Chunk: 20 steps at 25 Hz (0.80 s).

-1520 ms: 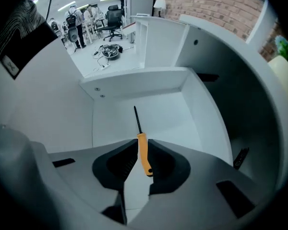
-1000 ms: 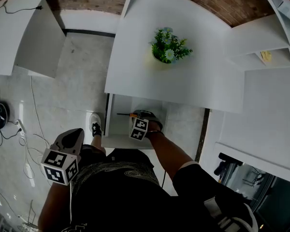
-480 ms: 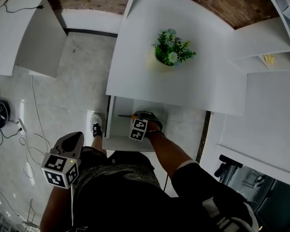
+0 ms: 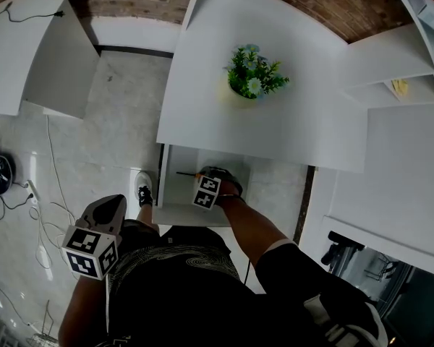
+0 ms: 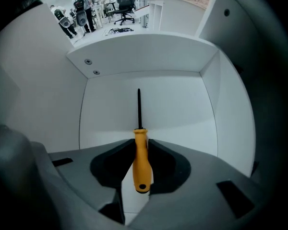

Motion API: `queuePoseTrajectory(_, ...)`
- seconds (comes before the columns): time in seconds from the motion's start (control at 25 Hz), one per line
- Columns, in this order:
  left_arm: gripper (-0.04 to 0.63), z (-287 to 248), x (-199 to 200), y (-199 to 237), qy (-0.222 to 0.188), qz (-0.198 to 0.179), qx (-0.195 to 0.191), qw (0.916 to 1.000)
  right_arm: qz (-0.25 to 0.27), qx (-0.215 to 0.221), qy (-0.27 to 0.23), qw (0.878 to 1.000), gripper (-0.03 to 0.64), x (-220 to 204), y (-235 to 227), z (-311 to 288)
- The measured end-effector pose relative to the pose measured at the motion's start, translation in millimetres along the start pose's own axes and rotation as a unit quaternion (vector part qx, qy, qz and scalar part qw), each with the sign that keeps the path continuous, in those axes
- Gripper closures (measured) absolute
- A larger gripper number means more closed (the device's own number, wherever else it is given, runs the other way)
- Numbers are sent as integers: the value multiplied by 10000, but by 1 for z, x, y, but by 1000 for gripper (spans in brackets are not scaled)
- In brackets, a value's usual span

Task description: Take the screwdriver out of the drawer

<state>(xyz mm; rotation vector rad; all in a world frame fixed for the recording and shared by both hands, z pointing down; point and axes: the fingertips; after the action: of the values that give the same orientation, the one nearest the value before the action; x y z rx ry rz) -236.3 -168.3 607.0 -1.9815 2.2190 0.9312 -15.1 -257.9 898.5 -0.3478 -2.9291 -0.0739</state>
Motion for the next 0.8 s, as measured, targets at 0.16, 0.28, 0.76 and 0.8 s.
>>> queuePoseTrajectory(0.16, 577, -2, 7, -7, -60, -76, -52, 9999, -321, 115, -101, 9994, 526, -6, 0, 8)
queuePoseTrajectory(0.28, 577, -4, 11, -14, -111, -151, -106, 9998, -577, 226, -167, 9979, 526, -13, 1, 14)
queuePoseTrajectory(0.76, 577, 0, 33, -47, -476, -432, -280, 9975, -1336, 338, -790, 9873, 529, -23, 3, 69)
queuePoseTrajectory(0.8, 577, 0, 35, -50, -498, -461, -294, 9973, -1390, 321, -849, 9861, 529, -24, 2, 74)
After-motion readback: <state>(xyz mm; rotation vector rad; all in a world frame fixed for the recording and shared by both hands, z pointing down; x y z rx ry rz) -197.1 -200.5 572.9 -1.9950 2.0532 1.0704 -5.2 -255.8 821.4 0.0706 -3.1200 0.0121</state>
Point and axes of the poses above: the fingertips, and each gripper's own axes: z backward along the fingers, y to its left, x out of its top, and after that the axes turned 14 degrees about y, right-handed
